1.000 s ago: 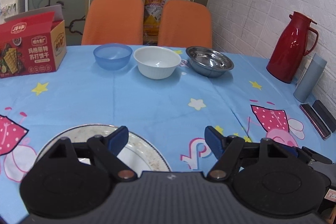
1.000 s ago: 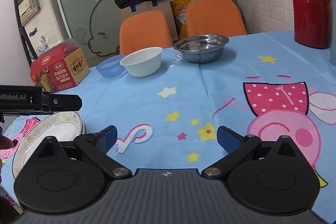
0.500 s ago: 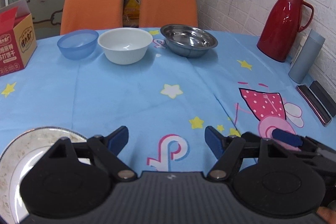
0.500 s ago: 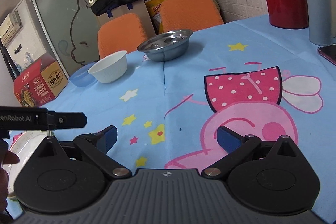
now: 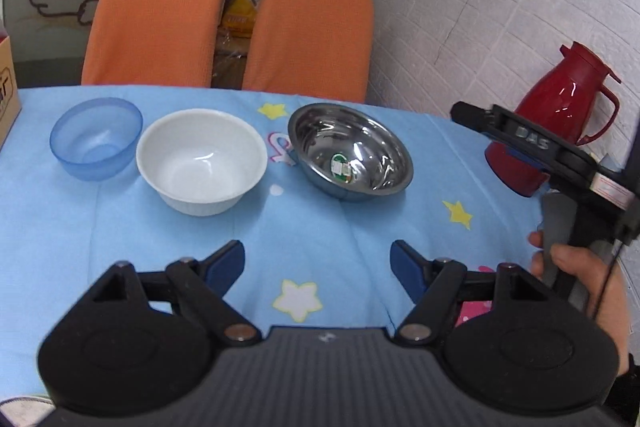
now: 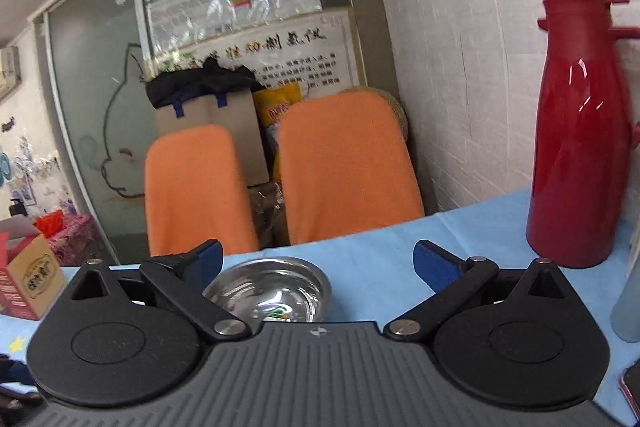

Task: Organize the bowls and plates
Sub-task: 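Move the left gripper to the steel bowl and grip its rim, then carry the steel bowl with the left gripper and lower it onto the table, then move the left gripper to the white bowl and grip its rim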

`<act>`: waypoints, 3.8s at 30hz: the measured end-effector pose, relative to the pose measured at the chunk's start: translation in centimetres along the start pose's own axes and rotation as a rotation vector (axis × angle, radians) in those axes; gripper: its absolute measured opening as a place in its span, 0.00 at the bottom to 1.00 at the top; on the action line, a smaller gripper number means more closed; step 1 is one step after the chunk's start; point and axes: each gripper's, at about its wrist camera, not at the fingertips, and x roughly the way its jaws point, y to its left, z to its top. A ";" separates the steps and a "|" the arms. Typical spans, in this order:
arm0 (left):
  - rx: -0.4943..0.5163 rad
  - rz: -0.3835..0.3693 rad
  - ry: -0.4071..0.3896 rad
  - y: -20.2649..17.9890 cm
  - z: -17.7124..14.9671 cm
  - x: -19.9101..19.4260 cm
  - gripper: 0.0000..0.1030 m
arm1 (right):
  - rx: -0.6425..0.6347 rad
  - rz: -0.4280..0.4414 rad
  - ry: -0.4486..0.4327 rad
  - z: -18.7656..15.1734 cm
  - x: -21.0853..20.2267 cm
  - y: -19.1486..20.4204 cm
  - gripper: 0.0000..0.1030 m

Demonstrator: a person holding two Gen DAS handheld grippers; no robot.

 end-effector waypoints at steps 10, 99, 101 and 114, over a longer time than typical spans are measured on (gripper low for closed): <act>-0.074 -0.093 -0.086 -0.1 6.6 6.0 0.71 | 0.076 0.009 0.135 -4.7 5.4 -0.9 1.00; 0.178 -0.036 0.128 -1.4 -10.7 -3.5 0.71 | -0.091 0.238 0.285 -16.2 -17.2 5.9 1.00; 0.155 -0.039 0.093 -0.8 -9.7 -4.6 0.71 | -0.041 0.231 0.255 -15.5 -18.3 4.6 1.00; -0.051 0.016 -0.057 7.8 -2.0 -7.9 0.71 | -0.205 0.191 0.145 -6.5 -14.3 4.7 1.00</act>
